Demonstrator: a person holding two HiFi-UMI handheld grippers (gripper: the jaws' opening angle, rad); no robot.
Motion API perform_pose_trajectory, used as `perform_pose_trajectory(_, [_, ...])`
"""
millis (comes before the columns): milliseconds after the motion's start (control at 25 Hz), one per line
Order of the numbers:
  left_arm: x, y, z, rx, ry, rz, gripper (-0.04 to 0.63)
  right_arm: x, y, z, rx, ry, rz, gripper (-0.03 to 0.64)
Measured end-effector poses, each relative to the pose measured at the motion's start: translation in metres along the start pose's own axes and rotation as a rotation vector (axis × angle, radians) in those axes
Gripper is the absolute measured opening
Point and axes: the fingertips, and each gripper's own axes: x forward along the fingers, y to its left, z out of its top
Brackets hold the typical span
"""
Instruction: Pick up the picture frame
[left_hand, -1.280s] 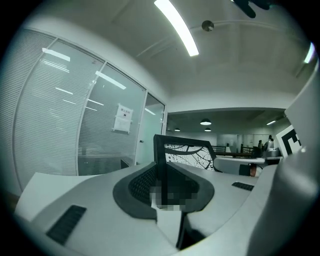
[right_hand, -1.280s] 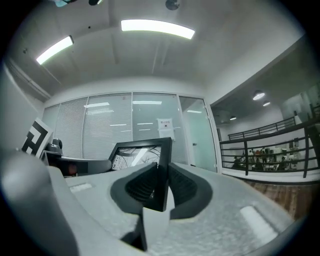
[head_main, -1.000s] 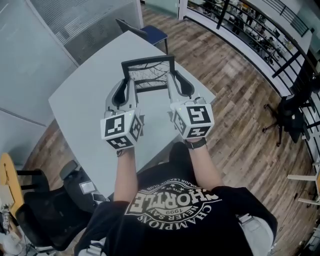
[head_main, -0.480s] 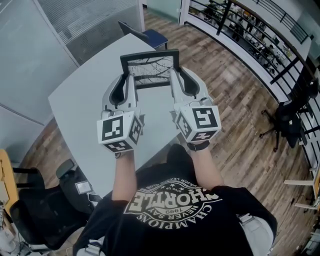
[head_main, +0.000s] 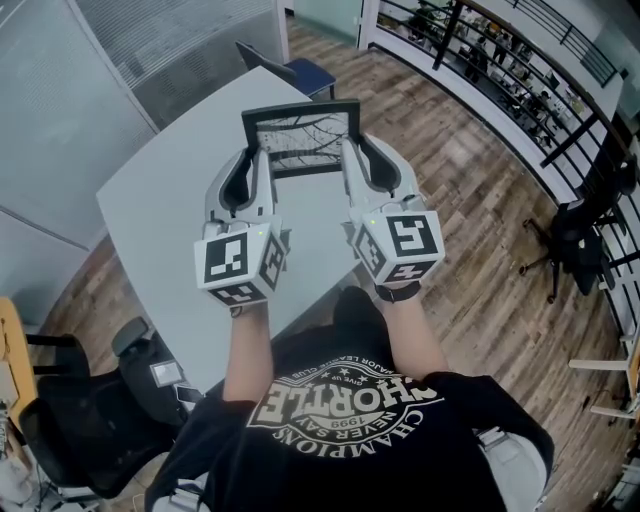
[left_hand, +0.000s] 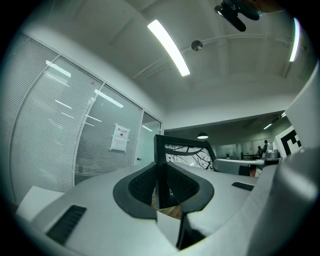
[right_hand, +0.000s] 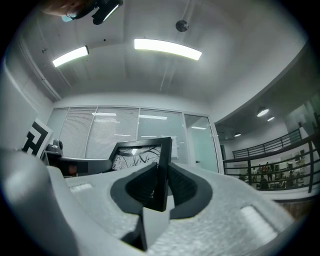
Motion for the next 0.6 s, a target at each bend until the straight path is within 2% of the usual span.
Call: perform_pose_trajectory(600, [0.005,0.003,-0.012,-0.027,0.025,-0.005,0.067,0.001,-0.002,-0.011,0.012,0.026,-0.007,0.066])
